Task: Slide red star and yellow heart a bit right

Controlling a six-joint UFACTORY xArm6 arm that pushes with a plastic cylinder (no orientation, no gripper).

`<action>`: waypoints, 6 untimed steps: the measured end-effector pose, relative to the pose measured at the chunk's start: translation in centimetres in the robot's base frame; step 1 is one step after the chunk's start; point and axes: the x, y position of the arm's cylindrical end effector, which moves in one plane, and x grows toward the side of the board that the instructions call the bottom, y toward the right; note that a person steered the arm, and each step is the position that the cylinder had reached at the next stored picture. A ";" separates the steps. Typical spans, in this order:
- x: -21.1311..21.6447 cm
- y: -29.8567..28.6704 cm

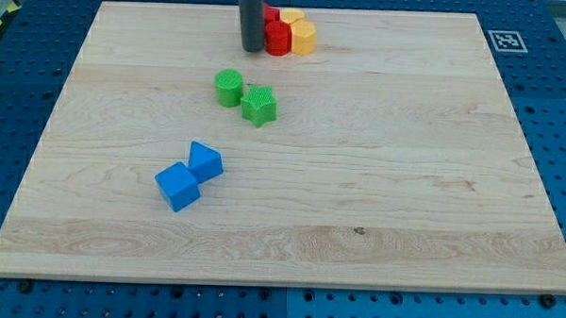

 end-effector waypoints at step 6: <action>-5.4 0.2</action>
